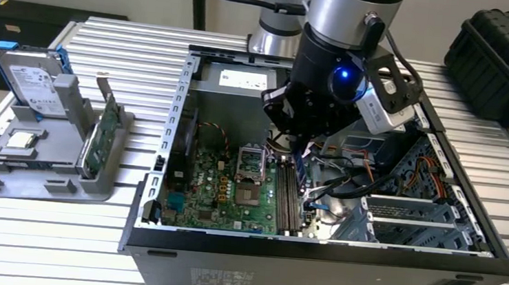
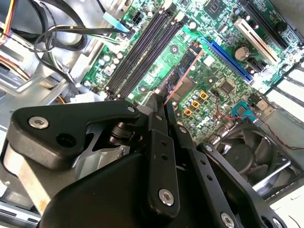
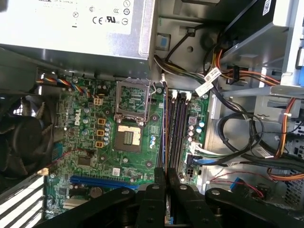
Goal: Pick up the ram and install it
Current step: 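Insert the ram into the slot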
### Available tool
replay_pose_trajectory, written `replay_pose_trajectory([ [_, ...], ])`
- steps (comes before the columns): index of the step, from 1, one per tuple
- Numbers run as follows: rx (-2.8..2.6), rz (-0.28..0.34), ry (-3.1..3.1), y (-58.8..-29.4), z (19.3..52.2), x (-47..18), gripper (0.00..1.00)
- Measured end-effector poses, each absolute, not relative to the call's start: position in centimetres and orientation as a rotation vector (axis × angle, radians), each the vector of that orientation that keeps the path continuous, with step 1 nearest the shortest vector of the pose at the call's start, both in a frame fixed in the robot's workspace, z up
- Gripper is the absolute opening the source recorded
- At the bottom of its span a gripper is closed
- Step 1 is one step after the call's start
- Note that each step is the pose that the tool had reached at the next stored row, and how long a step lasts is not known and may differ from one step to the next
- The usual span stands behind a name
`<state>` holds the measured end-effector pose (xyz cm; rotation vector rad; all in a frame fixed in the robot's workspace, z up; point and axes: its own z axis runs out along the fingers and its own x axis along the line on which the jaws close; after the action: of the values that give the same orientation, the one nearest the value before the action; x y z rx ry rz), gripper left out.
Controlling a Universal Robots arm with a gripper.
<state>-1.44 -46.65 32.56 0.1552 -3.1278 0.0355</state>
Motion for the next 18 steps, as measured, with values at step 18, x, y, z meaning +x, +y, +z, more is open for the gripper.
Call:
replay_pose_trajectory([
  [18, 0.155, 0.052, -3.127, -46.63, 32.03, -1.44, 0.0],
])
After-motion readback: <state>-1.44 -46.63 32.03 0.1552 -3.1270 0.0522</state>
